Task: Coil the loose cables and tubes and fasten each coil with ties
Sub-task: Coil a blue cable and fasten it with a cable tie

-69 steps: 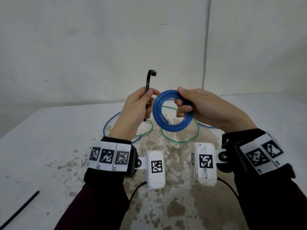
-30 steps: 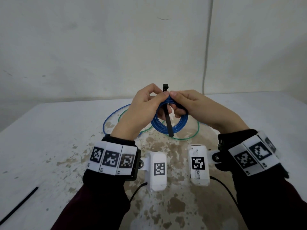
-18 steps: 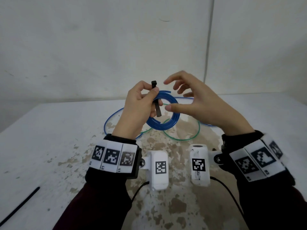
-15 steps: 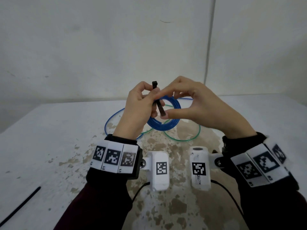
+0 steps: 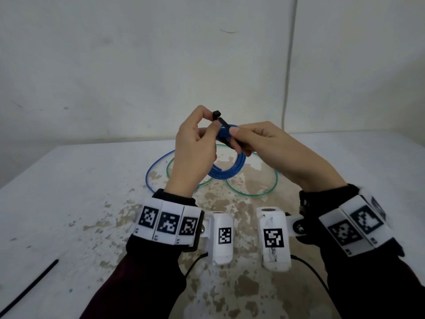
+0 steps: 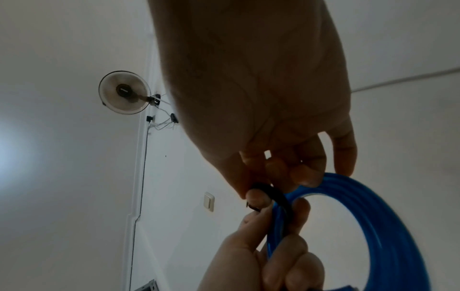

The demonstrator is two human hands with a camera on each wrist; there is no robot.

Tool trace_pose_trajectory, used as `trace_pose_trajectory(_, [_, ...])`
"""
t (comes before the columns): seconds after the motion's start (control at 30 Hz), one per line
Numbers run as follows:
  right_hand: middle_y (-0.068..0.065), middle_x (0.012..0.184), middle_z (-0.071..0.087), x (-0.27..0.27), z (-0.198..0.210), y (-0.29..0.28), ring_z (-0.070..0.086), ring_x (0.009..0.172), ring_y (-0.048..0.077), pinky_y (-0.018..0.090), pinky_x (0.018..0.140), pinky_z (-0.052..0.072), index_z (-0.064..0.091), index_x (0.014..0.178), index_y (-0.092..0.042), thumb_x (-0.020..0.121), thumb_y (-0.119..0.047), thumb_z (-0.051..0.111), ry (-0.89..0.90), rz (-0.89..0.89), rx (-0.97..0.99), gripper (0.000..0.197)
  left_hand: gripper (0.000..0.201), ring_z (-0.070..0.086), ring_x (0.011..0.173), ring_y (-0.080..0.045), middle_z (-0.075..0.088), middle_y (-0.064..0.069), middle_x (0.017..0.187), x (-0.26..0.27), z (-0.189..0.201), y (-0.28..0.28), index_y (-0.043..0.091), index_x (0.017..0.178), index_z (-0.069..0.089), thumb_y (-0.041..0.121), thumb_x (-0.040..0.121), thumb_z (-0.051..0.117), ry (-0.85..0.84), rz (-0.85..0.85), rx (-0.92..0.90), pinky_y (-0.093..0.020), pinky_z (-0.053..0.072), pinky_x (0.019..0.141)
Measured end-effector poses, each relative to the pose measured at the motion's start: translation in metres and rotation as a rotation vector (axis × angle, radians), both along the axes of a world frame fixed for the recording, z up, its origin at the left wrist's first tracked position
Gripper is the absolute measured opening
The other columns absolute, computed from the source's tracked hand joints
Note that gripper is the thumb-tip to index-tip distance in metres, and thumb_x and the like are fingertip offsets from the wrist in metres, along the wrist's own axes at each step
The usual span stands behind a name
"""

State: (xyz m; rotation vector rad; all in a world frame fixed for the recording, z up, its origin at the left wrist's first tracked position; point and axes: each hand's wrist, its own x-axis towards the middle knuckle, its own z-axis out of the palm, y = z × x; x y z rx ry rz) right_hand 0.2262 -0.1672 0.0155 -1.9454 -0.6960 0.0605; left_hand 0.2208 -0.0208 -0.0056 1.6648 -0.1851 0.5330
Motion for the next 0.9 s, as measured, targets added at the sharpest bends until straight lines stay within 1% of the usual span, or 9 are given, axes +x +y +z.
trace_pose_trajectory(0.13, [0.011,0.067,0.03,-0.001,0.0008,0.0006,0.028,0.068,0.022,0.034,0.072,0.027,0.042,0.058,-0.014,0.101,-0.026,0.04,0.017,-0.016,0.007,0.044,0.016,0.026,0.038,-0.014,0.045,0.0,0.047,-0.0004,0.0004,-0.0011,0.013,0.08,0.047,0.009,0.095,0.05,-0.011,0.012,0.017,-0.024,0.027,0.043])
trace_pose_trajectory(0.3, [-0.001,0.06,0.031,-0.0007,0.0018,0.0017,0.028,0.065,0.019,0.033,0.074,0.028,0.04,0.057,-0.015,0.101,-0.025,0.041,0.032,-0.056,0.035,0.044,0.018,0.027,0.037,-0.013,0.043,0.006,0.041,-0.0009,0.0015,-0.0015,0.014,0.08,0.045,0.009,0.096,0.049,-0.02,0.014,0.032,-0.024,0.027,0.043])
trace_pose_trajectory(0.47, [0.01,0.067,0.03,-0.0027,0.0037,0.0014,0.026,0.069,0.022,0.033,0.073,0.027,0.037,0.056,-0.016,0.099,-0.025,0.043,0.045,-0.088,0.071,0.045,0.021,0.027,0.034,-0.011,0.039,0.008,0.037,-0.0006,0.002,-0.0041,0.012,0.076,0.044,0.008,0.097,0.048,0.008,0.027,-0.002,-0.021,0.026,0.041])
trace_pose_trajectory(0.57, [0.009,0.064,0.032,-0.0036,0.0043,0.0031,0.027,0.064,0.018,0.03,0.069,0.027,0.036,0.053,-0.017,0.098,-0.025,0.045,0.043,-0.127,0.096,0.047,0.022,0.027,0.033,-0.01,0.038,0.009,0.035,0.0009,0.0023,-0.0048,0.009,0.075,0.045,0.007,0.096,0.048,0.041,0.028,-0.041,-0.021,0.026,0.04])
trace_pose_trajectory(0.6, [0.004,0.059,0.033,-0.0037,0.0043,0.0039,0.027,0.061,0.015,0.028,0.067,0.027,0.035,0.052,-0.017,0.097,-0.024,0.045,0.041,-0.139,0.106,0.047,0.021,0.027,0.032,-0.01,0.039,0.009,0.035,0.0012,0.0025,-0.0048,0.008,0.075,0.046,0.007,0.096,0.048,0.044,0.028,-0.043,-0.021,0.026,0.04])
trace_pose_trajectory(0.7, [-0.004,0.052,0.032,-0.0026,0.0034,0.0062,0.028,0.053,0.01,0.018,0.057,0.029,0.034,0.051,-0.016,0.097,-0.021,0.045,0.037,-0.163,0.15,0.048,0.021,0.027,0.032,-0.01,0.039,0.009,0.035,0.0013,0.0027,-0.0058,0.006,0.075,0.047,0.007,0.096,0.049,0.042,0.022,-0.052,-0.019,0.026,0.04])
trace_pose_trajectory(0.8, [-0.002,0.054,0.031,-0.0016,0.0027,0.0068,0.029,0.049,0.007,0.011,0.051,0.029,0.032,0.053,-0.015,0.098,-0.019,0.045,0.04,-0.168,0.18,0.047,0.025,0.027,0.032,-0.01,0.039,0.008,0.036,0.0012,0.0025,-0.0071,0.008,0.071,0.046,0.007,0.095,0.05,0.045,0.015,-0.059,-0.018,0.024,0.039])
trace_pose_trajectory(0.87, [0.0,0.055,0.03,-0.0007,0.002,0.0066,0.028,0.052,0.009,0.012,0.051,0.029,0.032,0.053,-0.016,0.097,-0.02,0.046,0.039,-0.173,0.175,0.047,0.025,0.027,0.032,-0.01,0.042,0.007,0.037,0.0011,0.0021,-0.0073,0.008,0.071,0.047,0.007,0.095,0.05,0.041,0.016,-0.051,-0.018,0.025,0.039])
trace_pose_trajectory(0.9, [0.002,0.057,0.029,-0.0004,0.0019,0.0064,0.027,0.055,0.011,0.013,0.051,0.028,0.032,0.053,-0.016,0.097,-0.021,0.046,0.037,-0.176,0.171,0.047,0.024,0.028,0.032,-0.011,0.046,0.003,0.04,0.0011,0.0021,-0.0074,0.008,0.072,0.047,0.007,0.095,0.051,0.035,0.019,-0.045,-0.019,0.025,0.039])
